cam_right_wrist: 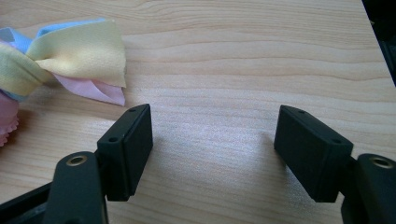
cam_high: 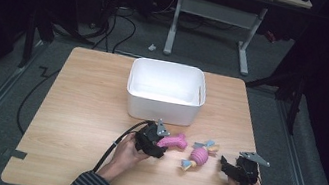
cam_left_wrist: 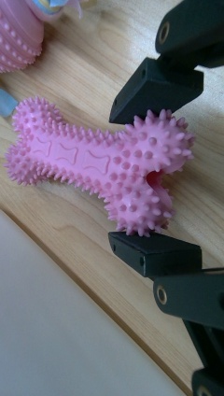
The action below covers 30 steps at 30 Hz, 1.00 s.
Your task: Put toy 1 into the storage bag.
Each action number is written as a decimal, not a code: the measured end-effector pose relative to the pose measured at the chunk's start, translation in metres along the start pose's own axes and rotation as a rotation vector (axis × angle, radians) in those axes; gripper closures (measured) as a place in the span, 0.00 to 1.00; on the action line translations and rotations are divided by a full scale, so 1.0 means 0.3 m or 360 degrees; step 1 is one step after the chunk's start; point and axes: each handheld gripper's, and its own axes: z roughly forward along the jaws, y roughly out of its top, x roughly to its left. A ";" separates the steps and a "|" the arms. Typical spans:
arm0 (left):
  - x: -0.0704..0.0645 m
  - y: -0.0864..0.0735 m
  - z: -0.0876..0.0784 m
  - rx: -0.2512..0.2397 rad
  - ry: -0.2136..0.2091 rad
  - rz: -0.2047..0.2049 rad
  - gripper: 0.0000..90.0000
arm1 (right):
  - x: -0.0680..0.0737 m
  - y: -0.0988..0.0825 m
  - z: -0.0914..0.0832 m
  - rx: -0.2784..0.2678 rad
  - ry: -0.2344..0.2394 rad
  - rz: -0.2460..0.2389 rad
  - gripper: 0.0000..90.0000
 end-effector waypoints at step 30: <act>0.047 -0.044 -0.190 -0.0175 -0.0019 -0.0015 0.42 | 0.000 0.000 0.000 0.0001 0.0002 -0.0003 0.31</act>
